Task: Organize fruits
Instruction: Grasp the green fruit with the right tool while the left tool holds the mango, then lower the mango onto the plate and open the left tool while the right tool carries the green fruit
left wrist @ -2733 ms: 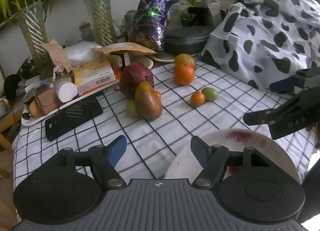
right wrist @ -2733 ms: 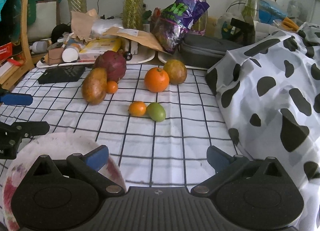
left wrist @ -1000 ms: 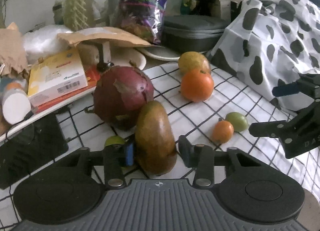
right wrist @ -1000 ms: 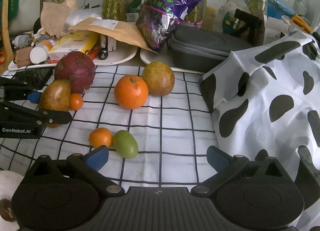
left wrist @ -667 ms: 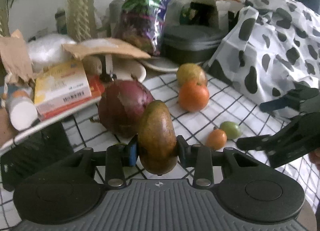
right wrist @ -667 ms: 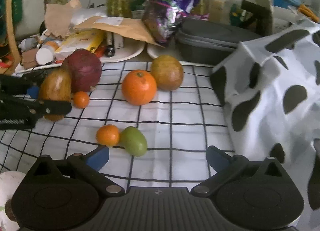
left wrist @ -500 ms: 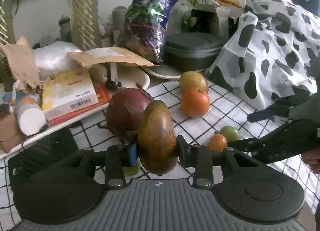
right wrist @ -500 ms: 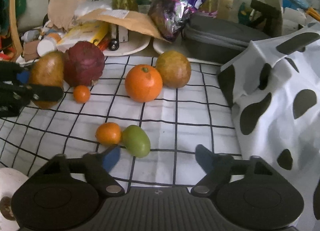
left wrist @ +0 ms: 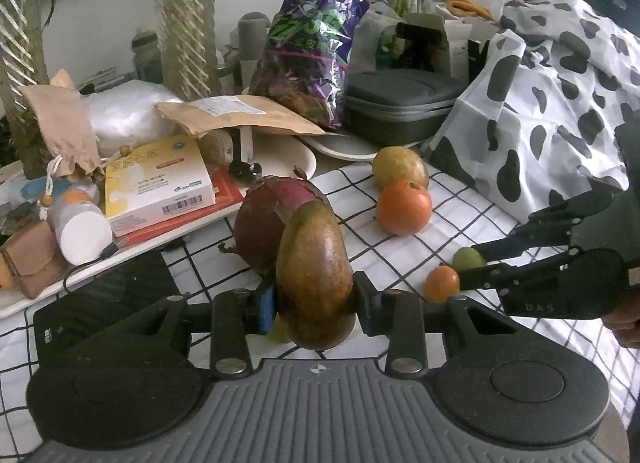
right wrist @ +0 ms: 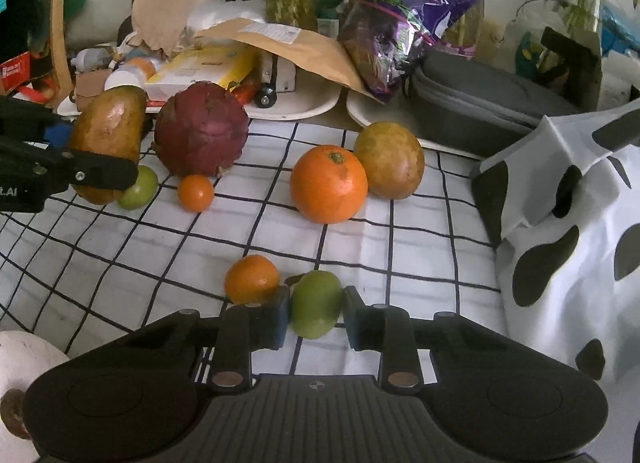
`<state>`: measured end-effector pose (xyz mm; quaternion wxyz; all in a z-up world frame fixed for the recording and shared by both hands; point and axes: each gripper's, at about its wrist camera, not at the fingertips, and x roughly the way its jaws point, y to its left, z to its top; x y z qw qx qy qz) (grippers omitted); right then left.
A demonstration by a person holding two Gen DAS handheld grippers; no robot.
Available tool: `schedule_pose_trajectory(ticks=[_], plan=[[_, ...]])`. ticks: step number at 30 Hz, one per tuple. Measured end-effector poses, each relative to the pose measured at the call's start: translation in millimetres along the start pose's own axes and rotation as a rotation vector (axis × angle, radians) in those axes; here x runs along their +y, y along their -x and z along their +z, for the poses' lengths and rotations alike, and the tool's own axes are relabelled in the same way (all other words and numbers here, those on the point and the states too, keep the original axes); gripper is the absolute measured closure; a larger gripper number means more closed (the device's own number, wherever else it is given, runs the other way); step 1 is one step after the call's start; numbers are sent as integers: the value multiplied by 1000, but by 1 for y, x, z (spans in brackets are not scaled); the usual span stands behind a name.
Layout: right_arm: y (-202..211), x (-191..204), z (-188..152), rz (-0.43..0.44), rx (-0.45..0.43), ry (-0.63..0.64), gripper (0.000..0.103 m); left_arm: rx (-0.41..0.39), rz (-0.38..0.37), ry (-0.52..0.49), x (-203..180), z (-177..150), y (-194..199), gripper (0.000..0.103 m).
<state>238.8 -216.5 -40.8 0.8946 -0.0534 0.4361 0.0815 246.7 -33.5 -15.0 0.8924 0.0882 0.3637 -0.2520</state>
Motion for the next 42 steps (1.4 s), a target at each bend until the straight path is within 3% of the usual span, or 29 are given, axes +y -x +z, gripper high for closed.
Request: schedule_pose_trajectory(ticks=[12,31,42], plan=[[36,-8,-8,12,-59,-76,74,-3,15,32,-10,-15,34,66],[104,30,-53,110,-95,-65,74,59,-8,93,-49,-70,94,66],[135,49,-80,130,-100,-58,74,164,-58,241,-69,-110,112,66]])
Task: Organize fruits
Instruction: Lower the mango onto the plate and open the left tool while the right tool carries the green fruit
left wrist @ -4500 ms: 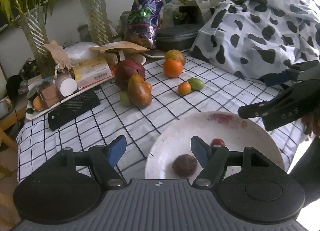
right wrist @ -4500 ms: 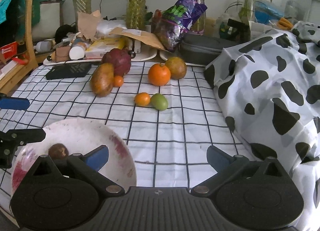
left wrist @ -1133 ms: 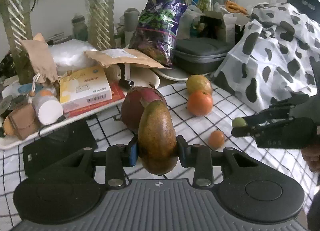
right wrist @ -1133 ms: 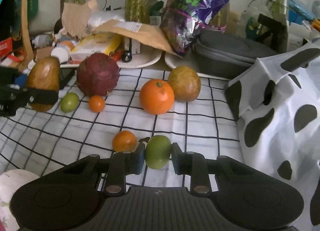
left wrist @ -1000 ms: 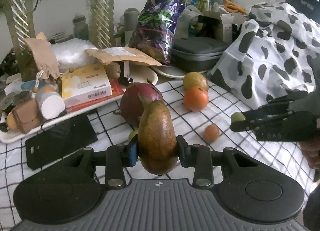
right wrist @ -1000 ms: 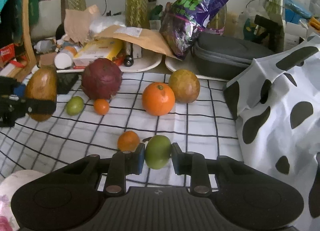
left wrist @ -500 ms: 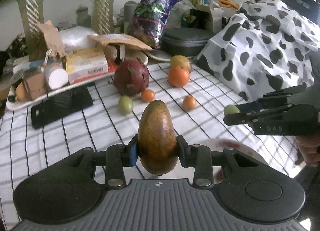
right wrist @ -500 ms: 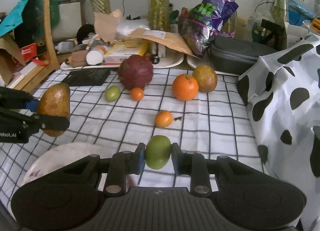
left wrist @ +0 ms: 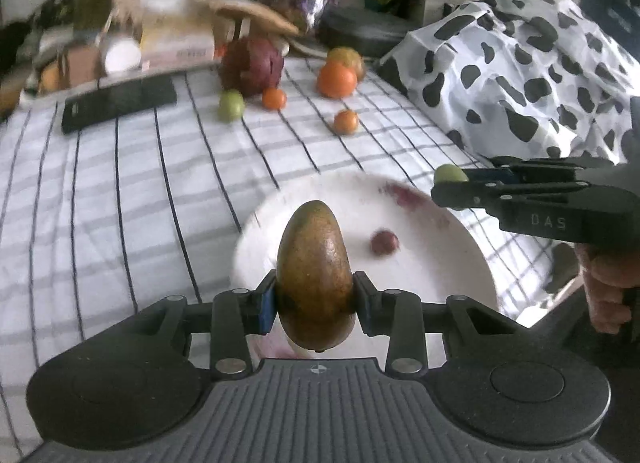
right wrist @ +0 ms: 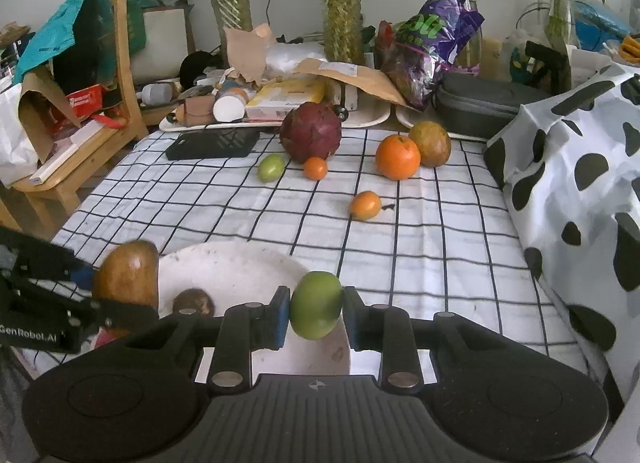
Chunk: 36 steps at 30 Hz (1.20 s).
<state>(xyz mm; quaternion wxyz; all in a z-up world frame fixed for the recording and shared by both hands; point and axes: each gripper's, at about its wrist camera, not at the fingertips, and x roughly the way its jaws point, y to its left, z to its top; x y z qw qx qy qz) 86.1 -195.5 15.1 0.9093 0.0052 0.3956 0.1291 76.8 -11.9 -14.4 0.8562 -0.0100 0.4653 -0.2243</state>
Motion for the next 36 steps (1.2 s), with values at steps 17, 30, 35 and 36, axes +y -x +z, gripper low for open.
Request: schedule_pose_trajectory(ticks=[17,30,35,36], plan=[[19,19,-24,17,17,27,74,107,-123,298,15,-23,-12,58],[23,23,-29,16,22,26,74,51,-103,248,6,-25,13,34],[25,28,-37,19,41,31,74,1,-42,217,2,-29,30,34],[24,29,-38,19,50,35,74,-8,-23,207,2,-30,33,34]])
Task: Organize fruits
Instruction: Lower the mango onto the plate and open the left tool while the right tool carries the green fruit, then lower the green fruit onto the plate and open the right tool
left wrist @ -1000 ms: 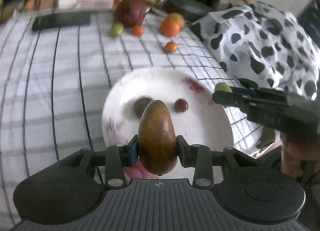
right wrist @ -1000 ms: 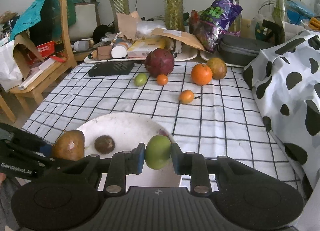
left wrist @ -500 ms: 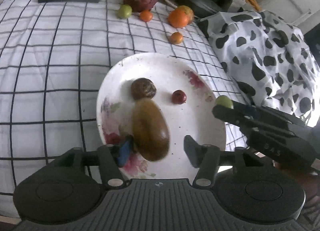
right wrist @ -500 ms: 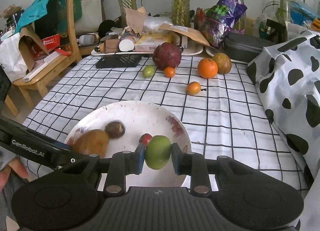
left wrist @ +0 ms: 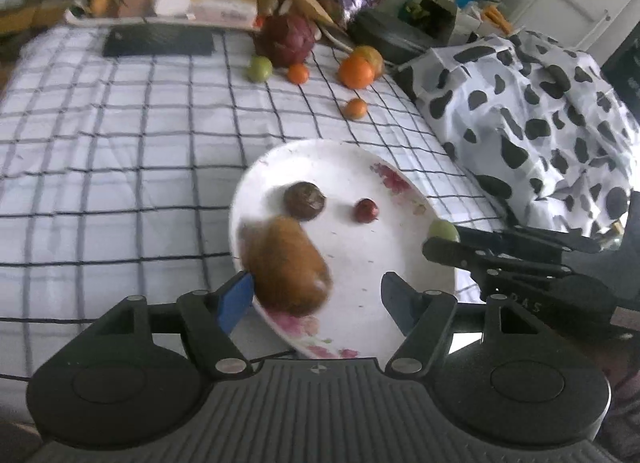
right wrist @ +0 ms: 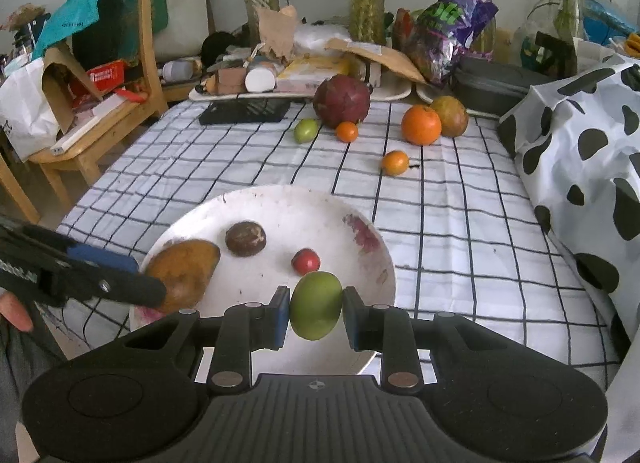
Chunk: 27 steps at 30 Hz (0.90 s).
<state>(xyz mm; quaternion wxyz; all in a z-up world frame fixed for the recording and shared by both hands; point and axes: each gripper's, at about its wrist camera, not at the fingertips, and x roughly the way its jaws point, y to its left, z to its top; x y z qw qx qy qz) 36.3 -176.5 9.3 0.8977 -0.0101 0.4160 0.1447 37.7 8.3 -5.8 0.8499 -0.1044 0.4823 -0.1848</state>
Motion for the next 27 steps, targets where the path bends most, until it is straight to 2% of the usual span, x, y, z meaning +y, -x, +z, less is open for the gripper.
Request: schedule_pose_trajectory(ticks=[9,13,19,22,23,26,27], plan=[[-12,6,-2,-7,59,35,74,-61,128,-89,-7,-1,6,34],[-23,11,0,-25,80,68,74,-64,135,-98,-6,-1,5,34],[-41,21,0,-121,112,182,74,-60,161,-111,-5,-1,3,34],[-43,22,-2,-136,117,207,74,-58,172,-111,-4,-1,1,34],[-43,22,-2,-136,118,213,73,-58,173,-110,-4,-1,1,34],[-40,23,-3,-126,109,215,54,-61,173,-110,-4,0,1,34],[-38,23,-3,-129,100,216,51,-62,173,-112,-4,0,1,34]])
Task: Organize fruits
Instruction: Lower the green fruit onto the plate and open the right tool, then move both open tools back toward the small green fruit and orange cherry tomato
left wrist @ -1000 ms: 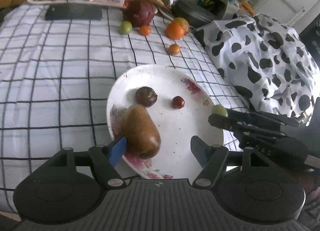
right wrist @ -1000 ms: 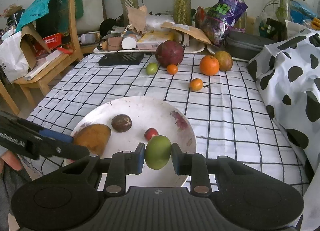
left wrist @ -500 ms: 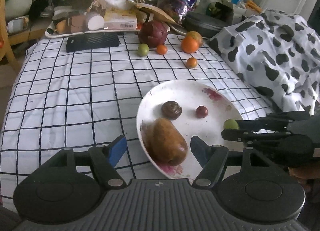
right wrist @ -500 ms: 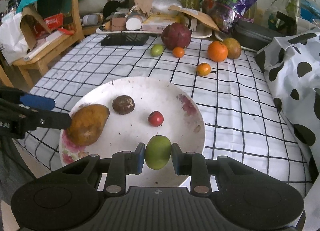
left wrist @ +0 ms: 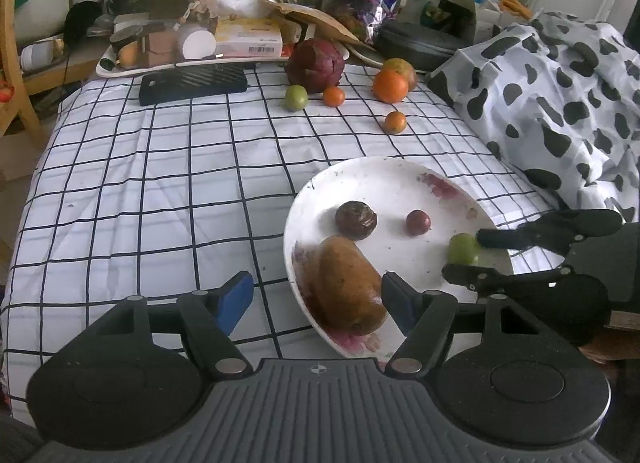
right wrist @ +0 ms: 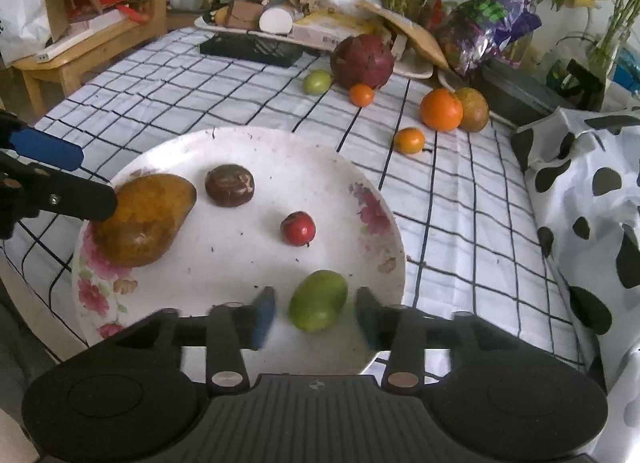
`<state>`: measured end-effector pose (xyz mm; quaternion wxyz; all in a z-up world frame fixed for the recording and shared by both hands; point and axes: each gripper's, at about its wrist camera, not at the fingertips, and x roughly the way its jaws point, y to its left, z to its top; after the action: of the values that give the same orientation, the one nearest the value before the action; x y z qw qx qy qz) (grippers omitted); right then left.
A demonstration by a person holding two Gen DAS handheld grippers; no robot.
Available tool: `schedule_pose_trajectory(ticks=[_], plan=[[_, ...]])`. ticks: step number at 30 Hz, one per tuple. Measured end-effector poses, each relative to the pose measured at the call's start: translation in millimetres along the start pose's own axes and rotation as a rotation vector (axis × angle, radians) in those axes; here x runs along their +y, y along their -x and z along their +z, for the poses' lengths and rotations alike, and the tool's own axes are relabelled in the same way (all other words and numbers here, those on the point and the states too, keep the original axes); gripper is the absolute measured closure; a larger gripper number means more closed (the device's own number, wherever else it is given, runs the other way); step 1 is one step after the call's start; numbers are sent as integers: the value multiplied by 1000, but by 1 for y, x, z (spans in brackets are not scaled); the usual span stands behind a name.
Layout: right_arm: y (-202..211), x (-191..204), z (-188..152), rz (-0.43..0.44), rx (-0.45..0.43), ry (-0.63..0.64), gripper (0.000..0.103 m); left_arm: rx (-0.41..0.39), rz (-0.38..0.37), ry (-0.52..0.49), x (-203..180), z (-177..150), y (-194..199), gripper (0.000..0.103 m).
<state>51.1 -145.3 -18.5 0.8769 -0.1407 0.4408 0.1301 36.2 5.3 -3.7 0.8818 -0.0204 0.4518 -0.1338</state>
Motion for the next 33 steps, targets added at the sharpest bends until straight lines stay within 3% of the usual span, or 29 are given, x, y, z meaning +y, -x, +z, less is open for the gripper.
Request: schedule_pose_trajectory(ticks=[4,10,15,33], plan=[[8,-5,0,20,-21,-38,42,0,4,-1,0,0,0,34],[26,-25,-1,87,-76,-216,12,-3,13,-7,1,0,-1,34],[26,-40,-2,40,-75,-306,0,-5,24,-9,0,1,-1,34],[23,-42,-1,-47,-68,-302,0,-36,-16,-87,-8,9,-3,34]])
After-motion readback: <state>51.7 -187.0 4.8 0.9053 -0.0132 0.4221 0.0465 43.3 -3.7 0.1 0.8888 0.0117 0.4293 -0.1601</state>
